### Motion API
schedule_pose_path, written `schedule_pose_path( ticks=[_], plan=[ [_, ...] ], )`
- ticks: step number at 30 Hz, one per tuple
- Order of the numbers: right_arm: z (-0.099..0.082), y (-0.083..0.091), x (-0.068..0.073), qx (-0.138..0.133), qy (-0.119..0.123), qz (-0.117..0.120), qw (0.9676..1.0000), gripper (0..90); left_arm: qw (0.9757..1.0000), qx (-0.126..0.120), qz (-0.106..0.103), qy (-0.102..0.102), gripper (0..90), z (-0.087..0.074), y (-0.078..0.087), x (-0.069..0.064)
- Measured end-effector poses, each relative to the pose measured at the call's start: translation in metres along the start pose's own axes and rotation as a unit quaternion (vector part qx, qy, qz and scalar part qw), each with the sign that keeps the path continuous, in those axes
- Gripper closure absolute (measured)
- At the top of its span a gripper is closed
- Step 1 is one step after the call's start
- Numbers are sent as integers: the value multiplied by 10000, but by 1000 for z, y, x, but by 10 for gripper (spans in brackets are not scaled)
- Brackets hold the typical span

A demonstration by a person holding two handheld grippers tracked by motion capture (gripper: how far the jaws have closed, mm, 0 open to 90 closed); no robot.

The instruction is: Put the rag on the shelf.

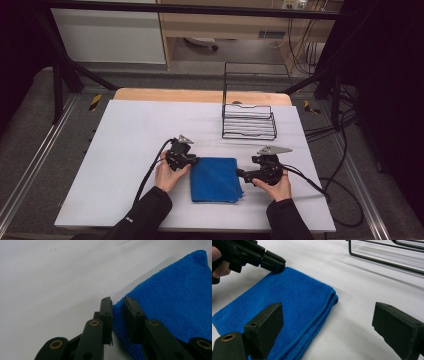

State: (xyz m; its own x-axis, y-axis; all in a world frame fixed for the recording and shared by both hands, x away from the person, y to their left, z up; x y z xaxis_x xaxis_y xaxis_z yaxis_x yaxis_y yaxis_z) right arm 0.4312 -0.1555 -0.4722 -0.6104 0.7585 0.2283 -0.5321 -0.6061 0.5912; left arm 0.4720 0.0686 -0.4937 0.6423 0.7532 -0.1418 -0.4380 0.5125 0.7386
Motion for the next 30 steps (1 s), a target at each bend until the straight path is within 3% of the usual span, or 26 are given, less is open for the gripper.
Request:
schedule_pose_path(
  ticks=[6, 11, 17, 22, 26, 30],
  plan=[
    [9, -8, 0, -72, -23, 17, 10000, 153, 10000, -30, -34, 6, 830, -1, 0, 0],
    [13, -19, -5, 28, -52, -130, 9999, 298, 9999, -57, 49, -147, 847, -2, -1, -2],
    [15, -38, -6, 168, -199, -46, 9997, 413, 9996, -90, 132, -237, 846, -3, -2, -3],
    [9, -47, -10, 369, -150, -149, 9991, 500, 9996, -191, 33, -225, 846, -5, -2, -1],
    [5, -52, -7, 397, -106, -66, 9991, 566, 9997, -188, -82, -122, 846, -5, -2, 0],
    [3, -52, -3, 416, -158, 49, 9990, 650, 9996, -204, -62, -180, 846, -5, -2, 0]
  ],
)
Point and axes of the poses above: each handheld gripper's, and its own axes: y roughly backward along the jaws, z roughly out of its top, x roughly to its left, the point moved 7 cm from there along -y, roughly forward along the jaws, and after that the axes turned 1 degree about -y, right-handed, at the moved point
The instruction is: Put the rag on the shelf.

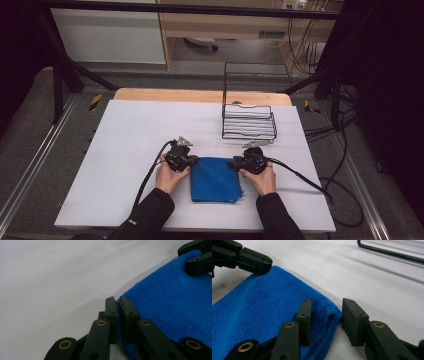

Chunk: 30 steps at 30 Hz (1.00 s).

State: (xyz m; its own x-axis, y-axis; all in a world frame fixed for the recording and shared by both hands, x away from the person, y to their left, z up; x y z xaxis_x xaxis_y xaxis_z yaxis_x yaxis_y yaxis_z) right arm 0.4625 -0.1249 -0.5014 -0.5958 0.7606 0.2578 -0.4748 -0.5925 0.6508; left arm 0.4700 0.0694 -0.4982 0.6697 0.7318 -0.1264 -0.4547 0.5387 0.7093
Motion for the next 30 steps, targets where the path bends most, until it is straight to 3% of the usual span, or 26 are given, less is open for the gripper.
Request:
schedule_pose_path(
  ticks=[6, 11, 19, 30],
  plan=[
    [-2, -3, 8, 168, -91, 216, 9996, 799, 10000, -25, -44, -40, 847, -1, 0, 1],
    [-1, -3, 8, 193, -254, 240, 9992, 828, 9999, -32, -65, -81, 851, -1, 1, 1],
    [4, 5, 9, 62, -382, 245, 9990, 836, 9998, -71, -155, 47, 871, 1, 3, 3],
    [15, 22, 18, -308, -274, 350, 9985, 836, 9979, -581, -280, 80, 871, 10, 32, -2]
  ],
)
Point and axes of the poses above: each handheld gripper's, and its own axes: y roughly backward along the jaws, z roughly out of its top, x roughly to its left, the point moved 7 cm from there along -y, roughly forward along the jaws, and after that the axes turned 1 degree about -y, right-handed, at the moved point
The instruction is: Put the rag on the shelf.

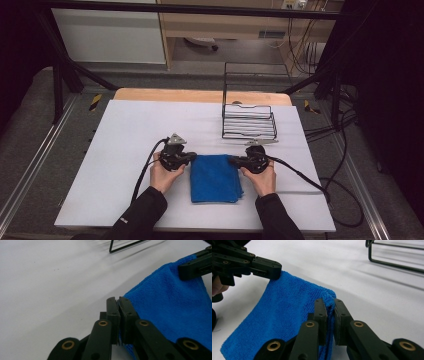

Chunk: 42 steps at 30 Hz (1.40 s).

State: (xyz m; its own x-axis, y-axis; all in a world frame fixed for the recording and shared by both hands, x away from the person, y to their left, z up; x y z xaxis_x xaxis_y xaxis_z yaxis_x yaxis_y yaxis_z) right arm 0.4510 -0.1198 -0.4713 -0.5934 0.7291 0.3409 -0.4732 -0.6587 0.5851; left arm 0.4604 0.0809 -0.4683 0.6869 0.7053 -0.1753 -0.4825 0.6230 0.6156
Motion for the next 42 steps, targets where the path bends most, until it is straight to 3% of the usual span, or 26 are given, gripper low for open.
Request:
schedule_pose_path(
  ticks=[10, 19, 29, 42],
  plan=[
    [6, 14, 6, -293, 70, 32, 9995, 835, 9993, -330, -101, -112, 870, 7, 18, -9],
    [10, 26, 12, -515, 183, -39, 9985, 835, 9981, -490, -17, -373, 871, 13, 30, -23],
    [18, 35, 18, -717, 355, -77, 9968, 835, 9973, -660, 0, -314, 871, 21, 42, -28],
    [34, 55, 31, -1167, 558, -74, 9916, 835, 9938, -1067, -21, -323, 871, 36, 62, -35]
  ],
)
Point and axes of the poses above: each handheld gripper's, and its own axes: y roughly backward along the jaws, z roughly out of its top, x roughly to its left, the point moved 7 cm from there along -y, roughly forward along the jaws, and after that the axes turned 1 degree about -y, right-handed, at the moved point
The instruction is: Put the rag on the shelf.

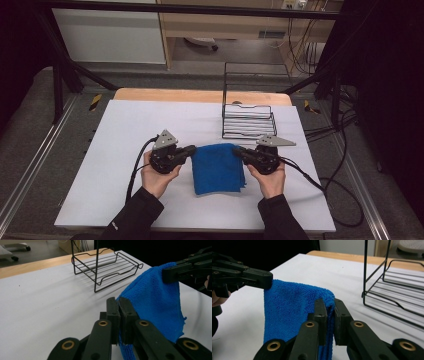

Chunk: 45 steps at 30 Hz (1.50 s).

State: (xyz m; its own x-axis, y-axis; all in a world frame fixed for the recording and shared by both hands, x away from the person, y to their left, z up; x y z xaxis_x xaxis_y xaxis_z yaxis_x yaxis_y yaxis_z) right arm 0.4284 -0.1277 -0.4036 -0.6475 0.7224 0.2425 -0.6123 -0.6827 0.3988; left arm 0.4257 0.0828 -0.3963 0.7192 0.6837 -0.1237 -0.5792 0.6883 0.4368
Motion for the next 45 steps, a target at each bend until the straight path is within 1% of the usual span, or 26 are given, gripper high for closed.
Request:
schedule_pose_path(
  ticks=[6, 8, 11, 14, 18, 20, 25, 32, 34, 37, 38, 42, 45],
  plan=[
    [10, 9, 5, -201, 105, -20, 9997, 835, 9999, -162, -10, -54, 871, 7, 6, -5],
    [13, 11, 6, -254, 122, -25, 9996, 835, 9997, -206, -1, -93, 870, 10, 8, -6],
    [15, 13, 7, -305, 146, -26, 9994, 835, 9995, -304, -4, -96, 871, 15, 12, -7],
    [20, 18, 9, -418, 175, -48, 9990, 835, 9992, -374, 3, -121, 871, 19, 14, -9],
    [23, 21, 11, -496, 227, -81, 9985, 835, 9990, -425, 20, -161, 871, 25, 15, -10],
    [25, 23, 11, -554, 238, -102, 9981, 835, 9987, -446, 47, -235, 871, 28, 15, -10],
    [31, 27, 13, -655, 295, -147, 9973, 835, 9983, -523, 20, -253, 871, 37, 17, -11],
    [41, 40, 12, -871, 303, -235, 9955, 835, 9970, -725, -64, -268, 871, 51, 17, -18],
    [44, 43, 11, -936, 331, -269, 9947, 835, 9967, -764, -77, -258, 870, 56, 15, -20],
    [50, 50, 9, -1054, 346, -365, 9932, 835, 9959, -849, -46, -311, 871, 63, 13, -23],
    [50, 50, 9, -1054, 346, -365, 9932, 835, 9957, -868, -48, -324, 871, 65, 12, -23],
    [58, 57, 7, -1197, 376, -429, 9912, 836, 9950, -951, -90, -289, 871, 73, 8, -25],
    [65, 61, 6, -1253, 425, -507, 9899, 836, 9944, -1006, -91, -297, 871, 79, 6, -26]
  ],
)
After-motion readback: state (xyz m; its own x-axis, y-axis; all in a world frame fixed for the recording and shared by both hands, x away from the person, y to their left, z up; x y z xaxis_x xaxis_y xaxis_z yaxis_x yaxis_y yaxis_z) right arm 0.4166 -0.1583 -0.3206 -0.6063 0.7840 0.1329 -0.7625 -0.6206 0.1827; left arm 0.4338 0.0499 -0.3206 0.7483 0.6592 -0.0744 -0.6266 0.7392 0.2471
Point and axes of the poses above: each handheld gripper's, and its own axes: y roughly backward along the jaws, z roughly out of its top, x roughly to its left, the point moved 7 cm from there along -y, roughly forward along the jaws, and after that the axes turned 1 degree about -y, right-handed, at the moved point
